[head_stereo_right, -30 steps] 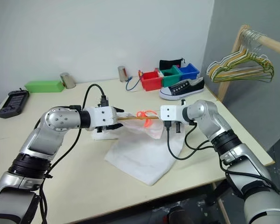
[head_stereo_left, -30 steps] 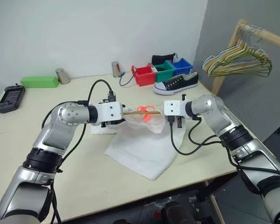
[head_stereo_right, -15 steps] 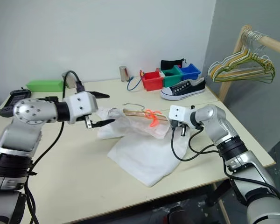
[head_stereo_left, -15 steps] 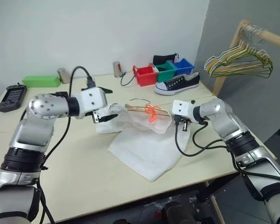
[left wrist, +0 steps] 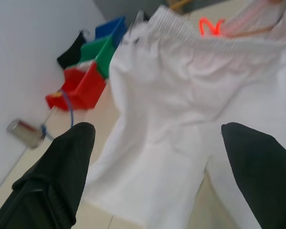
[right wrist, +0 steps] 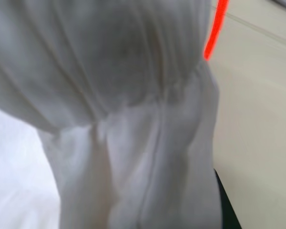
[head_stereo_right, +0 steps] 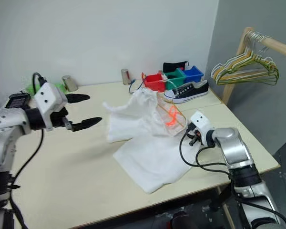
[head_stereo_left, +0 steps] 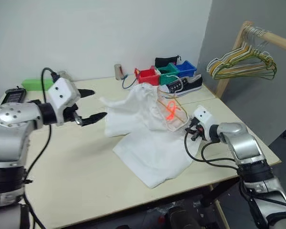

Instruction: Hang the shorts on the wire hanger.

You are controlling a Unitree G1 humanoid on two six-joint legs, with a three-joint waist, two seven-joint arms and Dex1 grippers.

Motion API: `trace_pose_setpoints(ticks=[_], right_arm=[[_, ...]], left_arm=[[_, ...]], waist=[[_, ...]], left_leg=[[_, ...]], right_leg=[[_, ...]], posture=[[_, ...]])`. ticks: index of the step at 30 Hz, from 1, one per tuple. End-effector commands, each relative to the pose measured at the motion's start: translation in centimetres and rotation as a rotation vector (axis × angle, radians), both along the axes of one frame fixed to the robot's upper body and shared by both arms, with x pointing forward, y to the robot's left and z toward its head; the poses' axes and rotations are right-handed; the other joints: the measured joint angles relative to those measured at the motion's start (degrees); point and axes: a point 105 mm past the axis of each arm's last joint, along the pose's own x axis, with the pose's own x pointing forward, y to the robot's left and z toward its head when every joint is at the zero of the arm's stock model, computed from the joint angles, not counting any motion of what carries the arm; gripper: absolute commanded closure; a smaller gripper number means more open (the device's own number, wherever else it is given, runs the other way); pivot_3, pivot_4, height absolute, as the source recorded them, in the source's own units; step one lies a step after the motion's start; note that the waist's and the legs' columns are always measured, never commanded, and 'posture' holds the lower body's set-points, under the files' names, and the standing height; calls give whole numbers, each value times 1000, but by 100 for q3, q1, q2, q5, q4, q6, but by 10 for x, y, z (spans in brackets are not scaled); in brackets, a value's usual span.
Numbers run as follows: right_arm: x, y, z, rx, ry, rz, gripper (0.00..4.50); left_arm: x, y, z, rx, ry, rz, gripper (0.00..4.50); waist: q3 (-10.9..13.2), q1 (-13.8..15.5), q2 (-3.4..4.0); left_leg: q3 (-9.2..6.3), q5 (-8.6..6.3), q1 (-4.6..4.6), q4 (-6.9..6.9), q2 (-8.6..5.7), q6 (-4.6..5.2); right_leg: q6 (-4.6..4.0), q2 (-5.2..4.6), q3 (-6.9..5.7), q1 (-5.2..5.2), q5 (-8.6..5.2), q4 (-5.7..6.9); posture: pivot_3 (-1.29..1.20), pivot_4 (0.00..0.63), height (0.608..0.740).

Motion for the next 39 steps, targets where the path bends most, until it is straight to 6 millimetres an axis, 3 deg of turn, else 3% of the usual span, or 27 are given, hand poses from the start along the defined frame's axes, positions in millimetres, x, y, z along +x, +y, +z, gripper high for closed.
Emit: trace_pose_setpoints(ticks=[1, 4, 7, 17, 27, 33, 39], right_arm=[[-8, -28, 11, 56, -9, -186, 4500], [-11, -51, 12, 99, 8, -339, 4500], [-17, -75, 13, 143, 27, -487, 4500], [-38, -136, 5, 126, 53, -806, 4500], [-26, -217, 63, -56, -244, -1114, 4500], [-20, -223, 81, -42, -341, -1174, 4500], [-9, -207, 84, -117, -374, -1074, 4500]], left_arm=[[-6, -60, 3, -77, -50, -139, 9], [-13, -92, -2, -126, -36, -223, 9], [-17, -112, -4, -150, -26, -282, 9], [-12, -155, 8, -229, -59, -402, 9], [-1, -201, 32, -311, -161, -466, 9], [-1, -212, 40, -354, -183, -476, 9], [-1, -211, 38, -354, -185, -475, 9]], waist=[[-7, 1, -1], [-8, -53, 1], [-14, -172, 11], [-53, -568, 66], [-82, -886, 102], [-82, -1068, 102], [-82, -1178, 102]], left_leg=[[-1, 0, 0, 0, -1, 0], [3, 0, 0, 0, -3, 0], [7, 0, 4, -3, -4, 1], [27, -1, 3, -11, -5, 2], [82, -2, -8, -17, -16, 4], [151, -3, 11, -18, -25, 6], [185, -5, 23, -18, -35, 10]], right_leg=[[0, 0, 0, 0, 0, -1], [0, 0, 4, 3, 0, -4], [-1, -1, 9, 2, 1, -2], [25, -1, 24, 2, -17, -13], [53, -24, 51, 9, -35, -29], [69, -24, 136, 9, -43, -34], [94, -32, 175, 10, -58, -35]], posture=[[-269, 7, 740], [-296, 7, 740], [-333, 8, 740], [-402, 3, 740], [-432, 0, 740], [-431, 0, 740], [-427, 0, 740]])
